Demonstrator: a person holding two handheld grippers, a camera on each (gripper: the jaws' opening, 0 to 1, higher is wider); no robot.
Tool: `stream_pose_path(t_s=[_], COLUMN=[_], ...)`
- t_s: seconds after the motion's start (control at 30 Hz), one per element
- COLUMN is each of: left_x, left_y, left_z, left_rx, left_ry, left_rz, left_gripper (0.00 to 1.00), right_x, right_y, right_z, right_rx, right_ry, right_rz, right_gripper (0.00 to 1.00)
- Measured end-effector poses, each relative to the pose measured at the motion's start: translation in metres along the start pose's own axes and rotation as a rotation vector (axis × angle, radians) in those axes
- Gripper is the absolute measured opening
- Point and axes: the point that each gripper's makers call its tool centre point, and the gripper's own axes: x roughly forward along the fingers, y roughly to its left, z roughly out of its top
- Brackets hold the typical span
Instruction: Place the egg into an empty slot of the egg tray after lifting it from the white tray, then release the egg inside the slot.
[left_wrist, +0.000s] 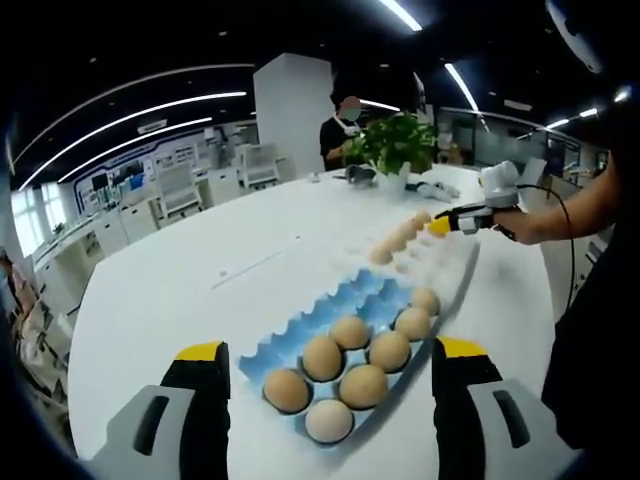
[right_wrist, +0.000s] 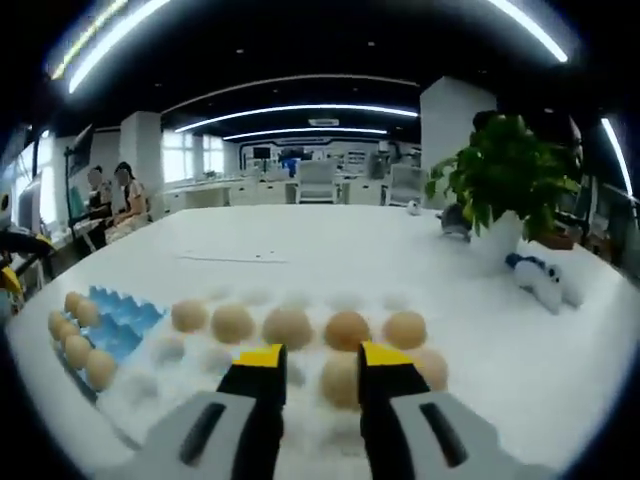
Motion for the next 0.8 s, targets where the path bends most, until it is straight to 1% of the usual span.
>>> stream_pose_path(t_s=[0.03,0.1,0.13,0.2,0.23,0.27,0.3,0.33,0.4,0.53,0.6,0.67,0.73,0.77,0.8], left_x=[0.000,-0.001,-0.001,-0.001,-0.002,-0.002,-0.002,-0.002,-0.003,-0.001,-0.001,-0.001,-0.002,-0.002,-0.002], left_y=[0.000,0.000,0.000,0.001,0.001,0.001,0.001,0.001,0.002,0.001,0.000,0.000,0.002,0.002,0.003], left_z=[0.000,0.000,0.000,-0.001,-0.001,-0.001,-0.001,-0.001,0.000,0.001,0.002,0.003,0.003,0.003,0.002], left_rx=[0.000,0.000,0.000,0.000,0.000,0.000,0.000,0.000,0.000,0.003,0.004,0.004,0.002,0.000,0.000], left_ry=[0.000,0.000,0.001,0.002,0.002,0.003,0.004,0.003,0.001,0.000,-0.004,-0.005,-0.006,-0.007,-0.006], left_rz=[-0.001,-0.001,0.000,0.000,0.002,0.003,0.003,0.004,0.006,0.003,0.001,0.004,0.011,0.012,0.014], left_gripper=[0.83,0.83,0.83,0.83,0.83,0.83,0.83,0.83,0.83,0.83,0.83,0.83,0.83,0.83,0.83], right_x=[0.000,0.002,0.003,0.006,0.007,0.009,0.011,0.009,0.010,0.008,0.005,0.000,-0.002,-0.004,-0.005], right_y=[-0.003,-0.006,-0.008,-0.010,-0.014,-0.015,-0.012,-0.014,-0.014,-0.014,-0.013,-0.011,-0.008,-0.004,-0.002], right_z=[-0.004,-0.006,-0.008,-0.010,-0.019,-0.026,-0.022,-0.021,-0.020,-0.019,-0.016,-0.007,0.000,0.004,0.007], right_rx=[-0.009,-0.018,-0.022,-0.030,-0.053,-0.061,-0.014,-0.004,-0.007,0.022,0.013,0.019,0.031,0.053,0.041], right_ry=[0.016,0.015,0.031,0.040,0.085,0.119,0.077,0.086,0.087,0.093,0.085,0.045,0.030,0.018,0.013], right_rz=[-0.012,-0.014,-0.021,-0.022,-0.036,-0.033,-0.015,-0.015,-0.012,-0.002,-0.005,-0.006,0.003,0.013,0.017], right_gripper=[0.28,0.28,0.28,0.28,0.28,0.29,0.28,0.28,0.27,0.26,0.26,0.25,0.25,0.25,0.25])
